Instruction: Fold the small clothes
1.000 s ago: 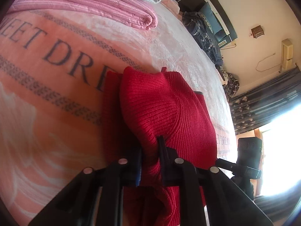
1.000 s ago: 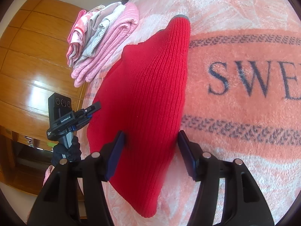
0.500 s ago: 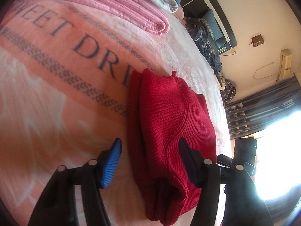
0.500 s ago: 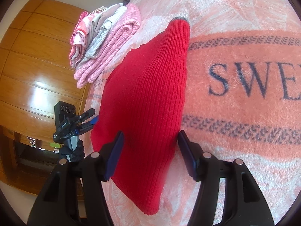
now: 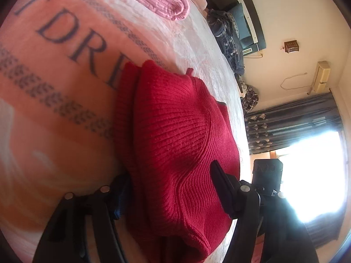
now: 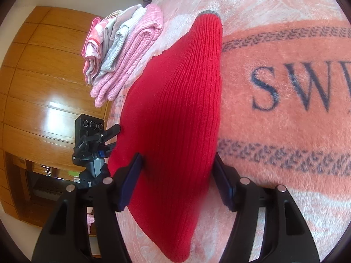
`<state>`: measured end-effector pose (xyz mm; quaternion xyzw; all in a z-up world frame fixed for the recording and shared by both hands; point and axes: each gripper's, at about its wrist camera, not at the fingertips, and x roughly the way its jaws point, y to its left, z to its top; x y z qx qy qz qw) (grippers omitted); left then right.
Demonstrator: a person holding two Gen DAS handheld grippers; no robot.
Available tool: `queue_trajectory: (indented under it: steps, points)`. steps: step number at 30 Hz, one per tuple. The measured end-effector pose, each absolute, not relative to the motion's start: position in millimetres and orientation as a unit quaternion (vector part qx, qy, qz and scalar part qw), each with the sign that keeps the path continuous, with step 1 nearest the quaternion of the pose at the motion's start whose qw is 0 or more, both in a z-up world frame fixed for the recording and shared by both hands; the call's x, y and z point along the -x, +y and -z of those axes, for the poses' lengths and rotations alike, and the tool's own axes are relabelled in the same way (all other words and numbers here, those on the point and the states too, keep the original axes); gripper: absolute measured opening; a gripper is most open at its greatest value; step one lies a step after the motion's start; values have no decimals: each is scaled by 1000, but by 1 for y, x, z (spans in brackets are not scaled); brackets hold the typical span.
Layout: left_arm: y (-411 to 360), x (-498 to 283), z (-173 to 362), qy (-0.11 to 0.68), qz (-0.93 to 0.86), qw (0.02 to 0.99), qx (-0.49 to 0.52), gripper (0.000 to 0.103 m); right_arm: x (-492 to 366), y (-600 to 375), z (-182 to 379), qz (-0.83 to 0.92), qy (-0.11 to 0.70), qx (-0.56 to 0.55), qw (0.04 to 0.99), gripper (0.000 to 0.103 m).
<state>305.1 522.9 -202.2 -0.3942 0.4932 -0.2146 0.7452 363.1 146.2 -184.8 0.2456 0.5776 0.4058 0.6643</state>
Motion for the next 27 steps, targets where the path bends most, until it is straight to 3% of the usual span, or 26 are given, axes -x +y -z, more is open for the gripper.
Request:
queue_trajectory:
  steps: [7, 8, 10, 13, 15, 17, 27]
  points:
    - [506, -314, 207, 495, 261, 723, 405, 67, -364, 153, 186, -421, 561, -260, 664, 67]
    - [503, -315, 207, 496, 264, 722, 404, 63, -364, 154, 186, -421, 560, -259, 665, 67]
    - [500, -314, 210, 502, 264, 716, 407, 46, -363, 156, 185, -422, 558, -251, 669, 64]
    - [498, -311, 213, 502, 261, 718, 407, 39, -362, 155, 185, -424, 556, -248, 670, 48]
    - [501, -308, 214, 496, 265, 714, 417, 37, -362, 152, 185, -432, 555, -263, 660, 37]
    - [501, -305, 212, 490, 269, 714, 422, 36, -360, 150, 180, -434, 556, -262, 659, 34]
    - [447, -281, 174, 483, 333, 689, 425, 34, -331, 110, 114, -441, 553, -245, 663, 32]
